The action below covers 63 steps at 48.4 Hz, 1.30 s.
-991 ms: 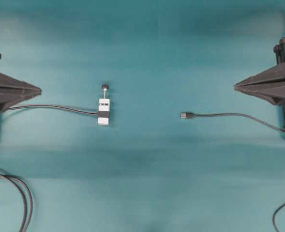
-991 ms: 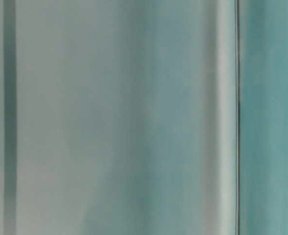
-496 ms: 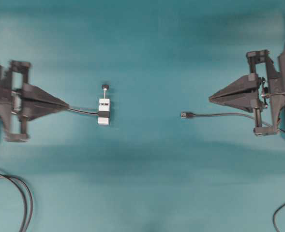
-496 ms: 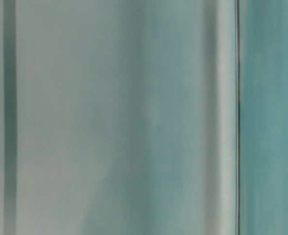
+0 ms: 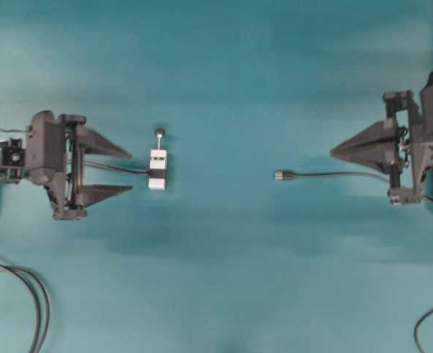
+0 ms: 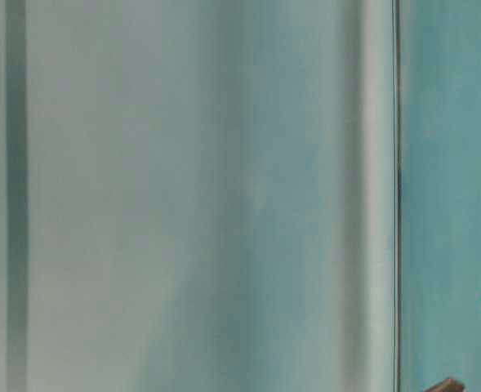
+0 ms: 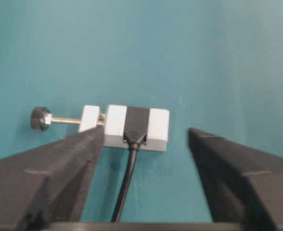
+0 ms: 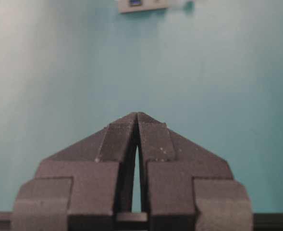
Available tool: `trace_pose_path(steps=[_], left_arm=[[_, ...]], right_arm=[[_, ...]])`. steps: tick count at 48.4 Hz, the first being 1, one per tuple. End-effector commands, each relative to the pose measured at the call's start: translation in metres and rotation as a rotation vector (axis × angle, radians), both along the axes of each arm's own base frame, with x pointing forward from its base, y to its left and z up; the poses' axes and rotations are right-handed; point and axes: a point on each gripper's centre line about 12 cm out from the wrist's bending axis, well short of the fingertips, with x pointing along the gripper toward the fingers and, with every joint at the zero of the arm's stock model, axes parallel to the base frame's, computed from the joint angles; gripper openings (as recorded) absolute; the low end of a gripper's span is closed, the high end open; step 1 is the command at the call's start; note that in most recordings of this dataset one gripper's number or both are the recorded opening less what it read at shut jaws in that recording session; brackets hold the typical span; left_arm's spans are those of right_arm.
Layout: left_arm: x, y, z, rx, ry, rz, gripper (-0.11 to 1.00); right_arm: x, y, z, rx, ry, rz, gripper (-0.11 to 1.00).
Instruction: Insert the USB cable into the female connector supported by the left arm.
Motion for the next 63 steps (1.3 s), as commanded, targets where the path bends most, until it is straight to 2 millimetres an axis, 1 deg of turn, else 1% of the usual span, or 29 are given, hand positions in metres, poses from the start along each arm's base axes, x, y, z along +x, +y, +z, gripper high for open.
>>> trace_pose_path(steps=[1,4,8,11,13,15,18,21,25,26,28,34,38,48,56,61,63], left_arm=[[0.006,0.001,0.003,-0.008,-0.015,0.013,0.85],[0.003,0.002,0.0,-0.011,0.008,0.02,0.79],[0.0,0.003,-0.003,-0.012,0.023,0.025,0.73],[0.0,0.003,-0.003,-0.011,0.018,0.025,0.72],[0.0,0.004,-0.003,-0.009,0.009,0.026,0.72],[0.0,0.005,-0.002,-0.007,-0.006,0.03,0.72],[-0.002,0.008,-0.004,-0.006,-0.022,0.043,0.71],[-0.004,0.012,-0.008,-0.004,-0.043,0.057,0.71],[-0.002,0.014,-0.014,-0.002,-0.049,0.064,0.7],[-0.001,0.014,-0.015,-0.002,-0.049,0.064,0.7],[0.002,0.014,-0.019,-0.002,-0.041,0.064,0.7],[0.009,0.014,-0.032,0.011,-0.001,0.057,0.7],[0.01,0.015,-0.037,0.014,0.011,0.057,0.7],[0.009,0.015,-0.038,0.01,0.011,0.058,0.7],[0.007,0.014,-0.039,0.008,0.02,0.057,0.7],[0.007,0.014,-0.039,0.004,0.02,0.06,0.7],[0.006,0.014,-0.039,0.002,0.023,0.06,0.7]], right_arm=[[-0.003,-0.002,-0.003,0.02,-0.005,-0.019,0.0],[-0.007,-0.001,-0.009,0.025,0.01,-0.017,0.0],[-0.008,-0.002,-0.01,0.027,0.013,-0.019,0.01],[-0.008,-0.002,-0.01,0.024,0.009,-0.018,0.02],[-0.007,-0.002,-0.008,0.023,-0.005,-0.018,0.06],[-0.007,-0.002,-0.006,0.021,-0.026,-0.02,0.12],[-0.007,-0.004,-0.003,0.021,-0.062,-0.031,0.25],[-0.008,-0.007,-0.003,0.022,-0.078,-0.048,0.42],[-0.009,-0.009,-0.009,0.03,-0.043,-0.06,0.64],[-0.008,-0.009,-0.011,0.032,-0.029,-0.06,0.68],[-0.007,-0.009,-0.016,0.039,0.008,-0.062,0.72],[0.003,-0.01,-0.024,0.045,0.065,-0.06,0.68],[0.01,-0.011,-0.028,0.046,0.079,-0.06,0.68],[0.032,-0.005,-0.045,0.046,0.052,-0.022,0.67],[0.051,0.005,-0.073,0.05,0.134,0.021,0.67],[0.059,0.007,-0.083,0.051,0.165,0.031,0.67],[0.06,0.007,-0.084,0.05,0.166,0.032,0.67]])
